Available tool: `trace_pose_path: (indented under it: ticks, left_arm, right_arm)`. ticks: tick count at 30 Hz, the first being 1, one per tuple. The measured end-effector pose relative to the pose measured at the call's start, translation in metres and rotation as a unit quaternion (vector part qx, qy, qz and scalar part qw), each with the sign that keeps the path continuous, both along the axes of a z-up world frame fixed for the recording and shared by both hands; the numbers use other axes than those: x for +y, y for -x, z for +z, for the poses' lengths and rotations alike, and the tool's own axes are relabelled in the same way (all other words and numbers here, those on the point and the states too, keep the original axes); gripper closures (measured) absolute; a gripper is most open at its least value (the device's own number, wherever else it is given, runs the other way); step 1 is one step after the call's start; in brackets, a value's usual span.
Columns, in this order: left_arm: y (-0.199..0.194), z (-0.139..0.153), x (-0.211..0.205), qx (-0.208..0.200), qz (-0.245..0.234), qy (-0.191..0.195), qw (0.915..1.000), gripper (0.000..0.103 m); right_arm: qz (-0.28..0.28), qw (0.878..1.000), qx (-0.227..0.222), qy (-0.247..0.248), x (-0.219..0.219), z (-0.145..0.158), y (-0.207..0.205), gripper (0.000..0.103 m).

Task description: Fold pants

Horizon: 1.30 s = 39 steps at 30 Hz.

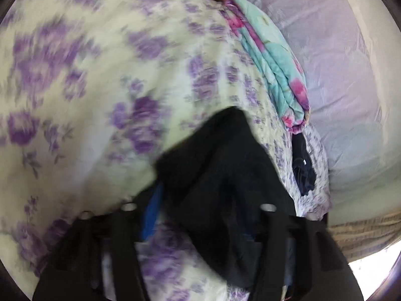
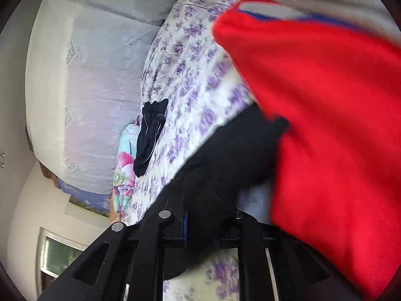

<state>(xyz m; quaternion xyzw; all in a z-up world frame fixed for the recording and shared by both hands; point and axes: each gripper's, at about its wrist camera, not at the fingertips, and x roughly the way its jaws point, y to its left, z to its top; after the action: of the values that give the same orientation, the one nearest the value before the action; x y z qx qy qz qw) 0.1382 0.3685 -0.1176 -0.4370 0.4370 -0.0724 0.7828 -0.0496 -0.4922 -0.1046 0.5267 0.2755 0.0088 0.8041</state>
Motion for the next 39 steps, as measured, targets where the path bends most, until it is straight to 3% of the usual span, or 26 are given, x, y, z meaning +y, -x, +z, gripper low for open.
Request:
trace_pose_path:
  ticks: [1,2,3,5,8,11,14,17,18,21,23,25,27,30,35,39]
  left_arm:
    - [0.005,0.003,0.004,-0.019,0.002,0.013,0.9997,0.056]
    - [0.012,0.007,0.009,-0.03,0.009,0.02,0.9993,0.051]
    - [0.025,0.015,0.014,-0.043,0.03,0.018,0.9985,0.041]
    - [0.047,0.033,0.016,-0.064,0.061,-0.016,0.996,0.031]
    - [0.073,0.063,-0.002,-0.084,0.07,-0.094,0.9895,0.031]
    - [0.08,0.094,-0.062,-0.132,-0.014,-0.128,0.9829,0.03]
    - [0.068,0.108,-0.143,-0.146,-0.121,-0.156,0.9694,0.026]
    - [0.062,0.103,-0.236,-0.154,-0.24,-0.169,0.9433,0.025]
    - [0.062,0.094,-0.269,-0.151,-0.279,-0.182,0.9308,0.025]
    - [0.06,0.061,-0.314,-0.125,-0.324,-0.219,0.9119,0.025]
    - [0.054,0.037,-0.316,-0.095,-0.324,-0.227,0.9134,0.025]
    - [0.058,0.033,-0.307,-0.112,-0.326,-0.212,0.9146,0.025]
    - [0.058,0.039,-0.299,-0.11,-0.324,-0.204,0.9171,0.025]
    - [0.064,0.05,-0.293,-0.123,-0.312,-0.169,0.9269,0.024]
    - [0.066,0.062,-0.32,-0.163,-0.338,-0.143,0.9159,0.016]
    - [0.057,0.035,-0.349,-0.13,-0.368,-0.141,0.9099,0.016]
  right_arm:
    - [-0.002,1.0,0.003,0.008,0.001,0.004,0.004,0.083]
    - [-0.005,1.0,0.001,0.013,0.002,0.009,0.01,0.073]
    - [-0.006,1.0,-0.003,0.013,0.002,0.012,0.014,0.064]
    - [-0.009,1.0,-0.004,0.014,0.001,0.016,0.025,0.06]
    - [-0.025,0.999,-0.013,0.024,0.007,0.02,0.042,0.056]
    - [-0.037,0.999,-0.029,0.026,0.011,0.019,0.052,0.043]
    - [-0.042,0.998,-0.028,0.034,0.014,0.021,0.053,0.042]
    - [-0.049,0.998,-0.037,0.011,0.011,0.022,0.058,0.042]
    - [-0.05,0.998,-0.038,0.005,0.01,0.022,0.061,0.041]
    - [-0.056,0.998,-0.038,0.001,0.006,0.028,0.075,0.041]
    - [-0.067,0.997,-0.045,0.005,0.005,0.037,0.084,0.039]
    - [-0.067,0.995,-0.067,0.011,0.008,0.051,0.083,0.039]
    - [-0.025,0.995,-0.093,0.016,0.024,0.069,0.062,0.036]
    - [0.067,0.991,-0.111,0.022,0.067,0.083,0.012,0.025]
    - [0.233,0.969,-0.072,-0.046,0.17,0.065,-0.104,0.025]
    - [0.32,0.945,-0.014,-0.066,0.247,0.038,-0.173,0.025]
